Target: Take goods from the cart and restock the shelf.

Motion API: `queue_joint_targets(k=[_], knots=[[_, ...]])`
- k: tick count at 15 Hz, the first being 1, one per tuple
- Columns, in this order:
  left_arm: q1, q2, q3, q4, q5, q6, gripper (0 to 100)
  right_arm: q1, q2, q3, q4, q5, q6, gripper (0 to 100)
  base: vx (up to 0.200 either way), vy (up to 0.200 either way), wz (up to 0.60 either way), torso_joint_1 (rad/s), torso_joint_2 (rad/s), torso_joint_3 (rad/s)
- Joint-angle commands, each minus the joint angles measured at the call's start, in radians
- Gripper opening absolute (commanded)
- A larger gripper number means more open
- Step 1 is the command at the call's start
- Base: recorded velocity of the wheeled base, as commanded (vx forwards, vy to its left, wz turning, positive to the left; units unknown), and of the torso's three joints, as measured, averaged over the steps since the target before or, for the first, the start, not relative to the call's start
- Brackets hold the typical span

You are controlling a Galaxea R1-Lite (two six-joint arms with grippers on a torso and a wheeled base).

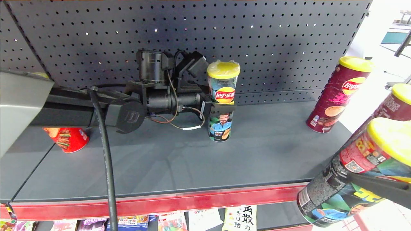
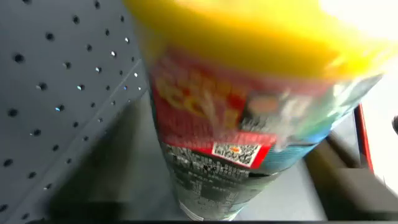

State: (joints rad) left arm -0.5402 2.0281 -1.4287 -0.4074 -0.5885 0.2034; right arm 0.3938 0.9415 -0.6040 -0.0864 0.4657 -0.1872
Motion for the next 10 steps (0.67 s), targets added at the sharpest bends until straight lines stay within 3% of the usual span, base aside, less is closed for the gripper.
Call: queue_joint_targets(k=[1, 4, 10], knots=[[-0.004, 0.008, -0.001, 0.001, -0.001, -0.001, 0, 0.000, 0.003, 0.000, -0.001, 0.001, 0.000, 0, 0.000, 0.000, 0.00, 0.000, 0.00, 0.000], [-0.003, -0.020, 0.024, -0.004, -0.002, -0.002, 0, 0.000, 0.005, -0.002, -0.001, 0.004, -0.001, 0, 0.000, 0.000, 0.00, 0.000, 0.00, 0.000], [-0.018, -0.218, 0.260, -0.004, -0.010, -0.004, 0, 0.000, 0.011, 0.000, -0.003, 0.004, 0.000, 0, 0.000, 0.000, 0.00, 0.000, 0.00, 0.000]])
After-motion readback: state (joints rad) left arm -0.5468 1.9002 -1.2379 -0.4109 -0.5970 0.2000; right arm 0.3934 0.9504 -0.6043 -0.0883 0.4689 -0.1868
